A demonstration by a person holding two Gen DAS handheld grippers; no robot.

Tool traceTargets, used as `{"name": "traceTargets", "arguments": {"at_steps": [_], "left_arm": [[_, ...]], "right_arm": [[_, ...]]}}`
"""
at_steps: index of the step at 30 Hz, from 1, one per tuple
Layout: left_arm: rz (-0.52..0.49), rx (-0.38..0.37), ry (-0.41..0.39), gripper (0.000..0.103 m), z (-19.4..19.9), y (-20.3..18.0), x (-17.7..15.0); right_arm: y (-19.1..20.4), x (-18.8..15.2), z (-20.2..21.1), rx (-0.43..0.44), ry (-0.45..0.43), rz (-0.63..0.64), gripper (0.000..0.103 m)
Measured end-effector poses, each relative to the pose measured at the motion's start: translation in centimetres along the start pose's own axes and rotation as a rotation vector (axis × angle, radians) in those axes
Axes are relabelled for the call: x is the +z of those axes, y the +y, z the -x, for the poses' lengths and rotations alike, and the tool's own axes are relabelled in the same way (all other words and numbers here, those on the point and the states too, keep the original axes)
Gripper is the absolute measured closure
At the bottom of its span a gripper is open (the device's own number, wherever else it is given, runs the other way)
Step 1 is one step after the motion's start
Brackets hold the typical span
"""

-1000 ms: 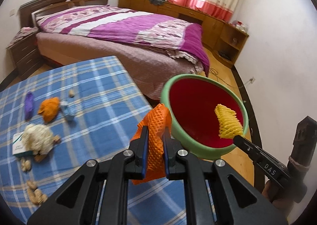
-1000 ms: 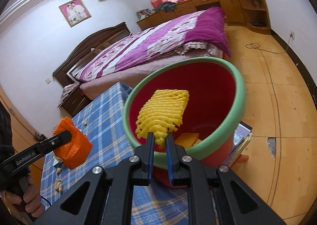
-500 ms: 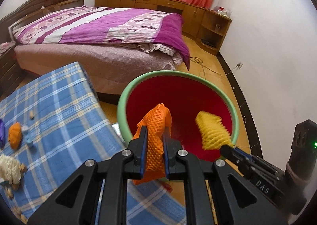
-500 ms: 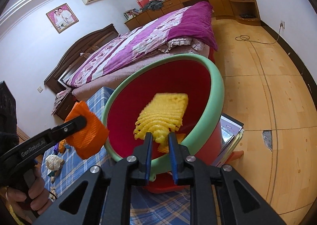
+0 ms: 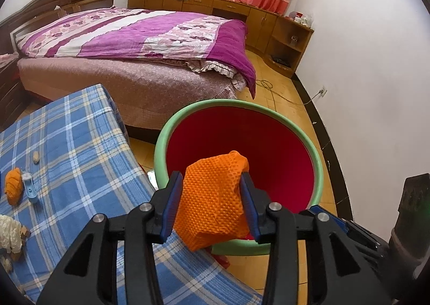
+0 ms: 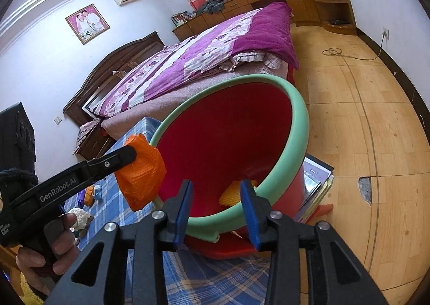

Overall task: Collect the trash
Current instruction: 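Carry both items over the red bucket and open both tools to drop them, then move both tools back over the table toward the crumpled bag and white box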

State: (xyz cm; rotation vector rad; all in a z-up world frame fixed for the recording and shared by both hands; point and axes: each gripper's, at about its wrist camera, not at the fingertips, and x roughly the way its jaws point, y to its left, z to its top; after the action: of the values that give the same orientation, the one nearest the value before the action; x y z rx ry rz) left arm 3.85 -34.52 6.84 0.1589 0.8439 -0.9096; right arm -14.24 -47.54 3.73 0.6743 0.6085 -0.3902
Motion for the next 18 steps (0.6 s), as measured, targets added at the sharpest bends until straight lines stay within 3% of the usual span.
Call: {"name": "traceTargets", "arguments": {"at_steps": [3, 10, 18], "left_arm": [[-0.001, -0.005, -0.013, 0.050, 0.5, 0.0, 0.2], [0.017, -0.013, -0.048, 0.050, 2.0, 0.3, 0.3], [0.081, 0.028, -0.059, 0.050, 4.0, 2.9, -1.1]], "right_arm": [[0.4, -0.2, 0.3, 0.001, -0.005, 0.005, 0.062], [1.2, -0.3, 1.1, -0.002, -0.012, 0.018, 0.058], [2.6, -0.7, 1.0, 0.014, 0.001, 0.045, 0.050]]}}
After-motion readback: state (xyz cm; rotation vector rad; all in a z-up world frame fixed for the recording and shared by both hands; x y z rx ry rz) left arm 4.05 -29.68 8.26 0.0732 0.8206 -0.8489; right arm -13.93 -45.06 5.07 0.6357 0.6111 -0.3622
